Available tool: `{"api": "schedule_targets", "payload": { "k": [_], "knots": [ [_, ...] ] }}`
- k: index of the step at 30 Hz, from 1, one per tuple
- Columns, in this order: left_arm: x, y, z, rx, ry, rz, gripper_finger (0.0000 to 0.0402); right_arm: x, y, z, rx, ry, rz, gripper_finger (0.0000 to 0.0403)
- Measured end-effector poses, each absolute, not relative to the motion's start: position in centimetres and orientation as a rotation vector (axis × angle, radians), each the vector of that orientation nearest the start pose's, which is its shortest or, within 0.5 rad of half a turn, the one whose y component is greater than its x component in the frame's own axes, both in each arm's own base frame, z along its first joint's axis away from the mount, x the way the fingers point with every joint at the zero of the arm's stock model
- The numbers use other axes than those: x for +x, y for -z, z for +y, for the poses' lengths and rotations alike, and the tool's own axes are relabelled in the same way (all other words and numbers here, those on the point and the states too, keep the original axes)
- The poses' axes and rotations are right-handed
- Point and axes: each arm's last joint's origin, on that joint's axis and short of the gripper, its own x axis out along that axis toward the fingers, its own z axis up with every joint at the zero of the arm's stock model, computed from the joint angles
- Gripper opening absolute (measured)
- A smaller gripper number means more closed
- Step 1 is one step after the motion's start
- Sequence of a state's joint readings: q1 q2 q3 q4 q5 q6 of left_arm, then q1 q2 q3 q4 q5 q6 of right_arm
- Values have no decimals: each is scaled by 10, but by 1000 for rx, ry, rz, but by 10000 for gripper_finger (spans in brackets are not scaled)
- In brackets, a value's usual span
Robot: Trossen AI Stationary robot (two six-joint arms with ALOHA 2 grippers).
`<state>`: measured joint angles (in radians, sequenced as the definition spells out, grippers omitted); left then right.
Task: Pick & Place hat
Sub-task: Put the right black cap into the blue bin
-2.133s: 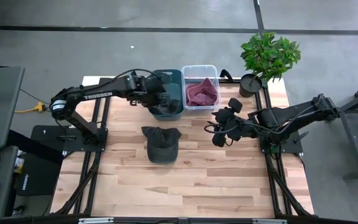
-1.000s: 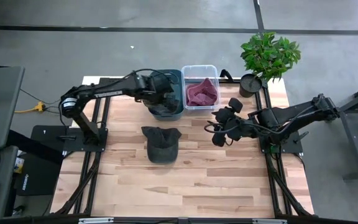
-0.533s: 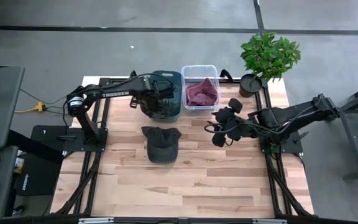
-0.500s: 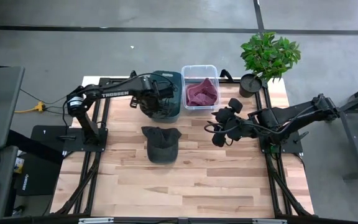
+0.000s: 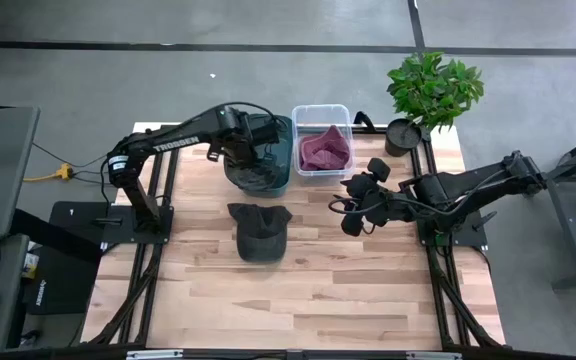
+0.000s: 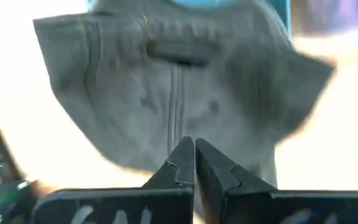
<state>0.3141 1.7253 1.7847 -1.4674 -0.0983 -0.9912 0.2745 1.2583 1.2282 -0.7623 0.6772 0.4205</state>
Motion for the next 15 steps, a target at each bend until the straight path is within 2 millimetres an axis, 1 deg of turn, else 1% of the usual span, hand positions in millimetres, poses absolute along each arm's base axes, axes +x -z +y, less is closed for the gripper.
{"api": "schedule_targets", "payload": {
  "k": [2,5,10,15],
  "knots": [
    [297,-351,96,-911,-908,1209,0,244,-343,50,31,518,614,172],
    [295,-352,85,-783,-775,1327,0,244,-342,50,28,518,618,172],
    [300,-346,66,-564,-518,1431,0,243,-342,50,16,520,626,172],
    [305,-335,53,-402,-401,1500,0,243,-342,50,14,518,630,172]
  ]
}}
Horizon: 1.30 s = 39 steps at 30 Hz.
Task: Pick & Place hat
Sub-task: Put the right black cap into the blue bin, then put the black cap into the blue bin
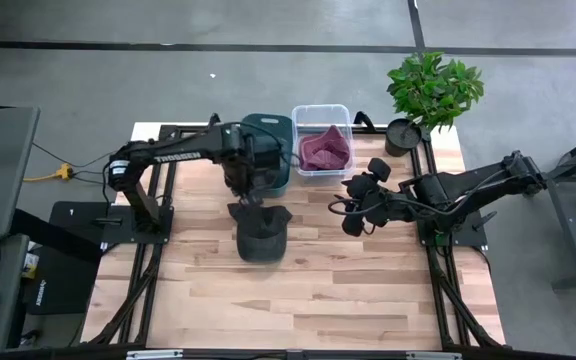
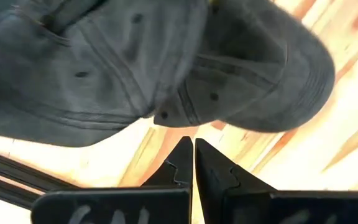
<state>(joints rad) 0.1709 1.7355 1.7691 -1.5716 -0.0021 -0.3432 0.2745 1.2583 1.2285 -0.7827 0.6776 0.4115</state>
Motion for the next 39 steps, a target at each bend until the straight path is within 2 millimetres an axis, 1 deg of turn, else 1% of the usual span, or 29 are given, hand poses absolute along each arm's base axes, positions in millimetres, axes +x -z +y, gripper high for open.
{"api": "schedule_targets", "payload": {
  "k": [3,7,9,13,18,22,24,31,34,39],
  "knots": [
    [308,-322,51,-400,-363,1554,0,243,-342,50,18,519,630,172],
    [305,-310,50,-435,-309,1603,0,243,-342,50,18,520,632,172],
    [308,-301,52,-396,-340,1588,0,243,-342,50,18,520,632,172],
    [315,-293,54,-367,-356,1520,0,243,-342,50,17,520,633,172],
    [321,-292,62,-290,-446,1445,0,243,-342,50,18,520,633,172],
    [323,-292,71,-298,-467,1397,0,243,-342,50,24,521,632,172],
    [324,-293,78,-307,-496,1371,0,243,-342,50,28,523,631,172],
    [322,-295,109,-329,-727,1254,0,243,-342,50,29,522,631,172],
    [320,-296,119,-367,-800,1210,0,243,-342,50,29,521,632,172],
    [318,-295,122,-441,-751,1226,0,243,-342,50,29,521,632,172]
  ]
}}
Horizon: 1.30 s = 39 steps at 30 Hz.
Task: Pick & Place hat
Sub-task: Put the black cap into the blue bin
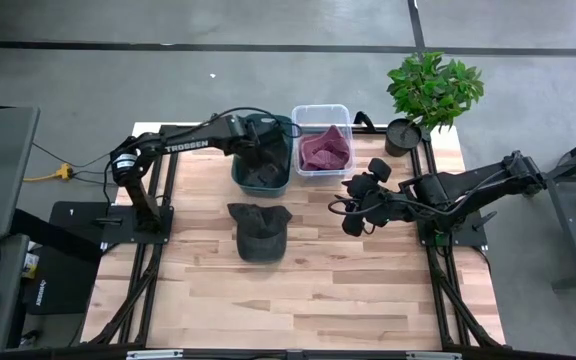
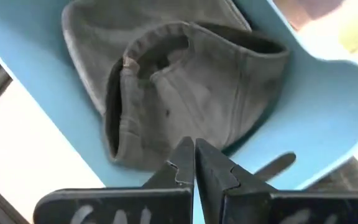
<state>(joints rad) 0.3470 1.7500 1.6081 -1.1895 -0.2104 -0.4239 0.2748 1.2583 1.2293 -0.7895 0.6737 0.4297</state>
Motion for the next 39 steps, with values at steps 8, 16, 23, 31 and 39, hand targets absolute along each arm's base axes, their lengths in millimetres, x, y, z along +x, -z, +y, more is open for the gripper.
{"api": "schedule_targets", "payload": {
  "k": [8,16,23,31,39],
  "knots": [
    [316,-294,120,-537,-805,1230,0,243,-342,49,27,526,630,172],
    [314,-303,118,-585,-796,1167,0,243,-342,50,27,525,630,172],
    [303,-320,109,-633,-781,1114,0,243,-342,49,27,526,630,172],
    [281,-348,92,-744,-765,1031,0,243,-342,49,27,525,632,172],
    [267,-368,45,-675,-666,1027,0,241,-340,50,22,506,664,172]
  ]
}}
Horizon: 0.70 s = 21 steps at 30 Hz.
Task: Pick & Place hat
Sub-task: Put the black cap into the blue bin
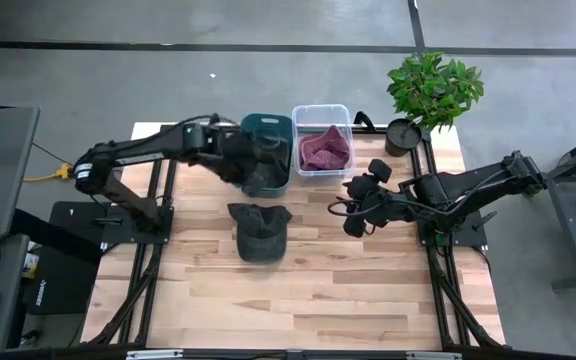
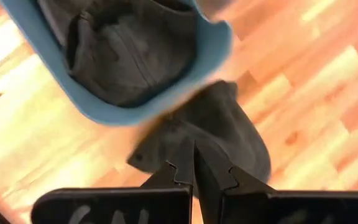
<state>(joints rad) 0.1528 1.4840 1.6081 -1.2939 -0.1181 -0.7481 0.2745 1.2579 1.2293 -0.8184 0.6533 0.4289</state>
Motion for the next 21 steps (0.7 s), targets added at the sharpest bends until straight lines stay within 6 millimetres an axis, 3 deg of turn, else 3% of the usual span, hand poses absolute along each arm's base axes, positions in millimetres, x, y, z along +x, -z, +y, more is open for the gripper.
{"api": "schedule_targets", "payload": {
  "k": [12,16,21],
  "knots": [
    [265,-370,-38,-582,-568,1009,0,241,-339,51,11,445,694,172],
    [272,-362,-60,-576,-578,997,0,241,-339,51,0,430,701,172],
    [271,-351,-80,-685,-668,986,0,241,-338,52,24,394,718,172]
  ]
}}
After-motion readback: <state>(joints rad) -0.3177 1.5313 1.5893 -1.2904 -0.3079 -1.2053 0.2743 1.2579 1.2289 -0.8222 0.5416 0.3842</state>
